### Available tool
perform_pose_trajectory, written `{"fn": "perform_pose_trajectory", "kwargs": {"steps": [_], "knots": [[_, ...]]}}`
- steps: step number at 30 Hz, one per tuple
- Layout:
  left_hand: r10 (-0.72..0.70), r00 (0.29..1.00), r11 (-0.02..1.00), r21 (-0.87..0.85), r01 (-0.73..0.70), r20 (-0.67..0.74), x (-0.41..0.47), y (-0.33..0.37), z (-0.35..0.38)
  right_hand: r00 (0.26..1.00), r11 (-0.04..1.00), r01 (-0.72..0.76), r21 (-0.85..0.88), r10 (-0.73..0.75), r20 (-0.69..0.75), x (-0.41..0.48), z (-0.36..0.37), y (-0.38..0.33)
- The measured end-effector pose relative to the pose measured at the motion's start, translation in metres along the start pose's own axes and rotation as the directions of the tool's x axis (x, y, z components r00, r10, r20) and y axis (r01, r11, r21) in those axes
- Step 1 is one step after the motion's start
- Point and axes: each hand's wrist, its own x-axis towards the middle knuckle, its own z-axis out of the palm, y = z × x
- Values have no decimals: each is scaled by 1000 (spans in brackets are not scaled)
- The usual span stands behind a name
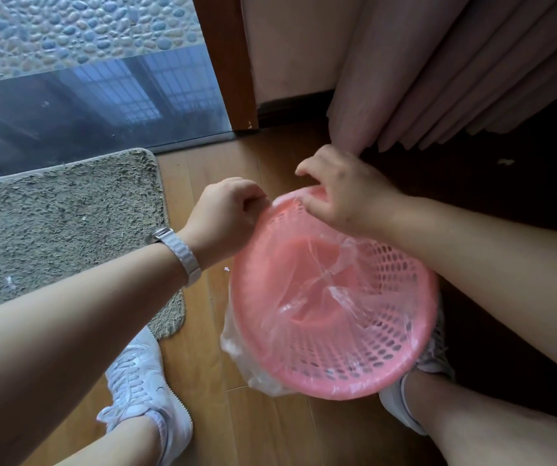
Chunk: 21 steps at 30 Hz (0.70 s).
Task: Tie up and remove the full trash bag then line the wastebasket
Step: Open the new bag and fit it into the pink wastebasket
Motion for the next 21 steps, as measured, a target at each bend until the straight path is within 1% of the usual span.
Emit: {"fn": "perform_pose_trajectory", "kwargs": {"steps": [1, 3, 5, 7, 10, 13, 18, 21], "knots": [[22, 999, 1000, 12, -22, 24, -2, 1, 3, 1000, 1000, 8, 17, -8, 10, 2, 2, -4], [2, 999, 1000, -8, -2, 33, -5, 2, 5, 999, 998, 43, 51, -44, 26, 3, 6, -7], [-66, 997, 993, -92, 70, 38, -6, 0, 4, 996, 992, 77, 105, -80, 27, 2, 7, -5], [-93, 992, 975, -193, 108, 84, -8, -1, 0, 996, 983, 94, 160, -94, -4, -1, 7, -1], [-34, 987, 962, -262, 75, 157, -12, 1, -4, 992, 973, 115, 202, -103, -71, -6, 7, 0], [-5, 982, 949, -308, 63, 187, -14, 4, -5, 992, 973, 104, 205, -86, -95, -8, 9, -2], [27, 981, 962, -272, 27, 193, -13, 11, -5, 994, 976, 54, 210, -32, -104, -3, 12, -5], [78, 982, 986, -156, -52, 169, -16, 10, -8, 995, 974, 8, 226, 15, -102, -1, 14, -4]]}}
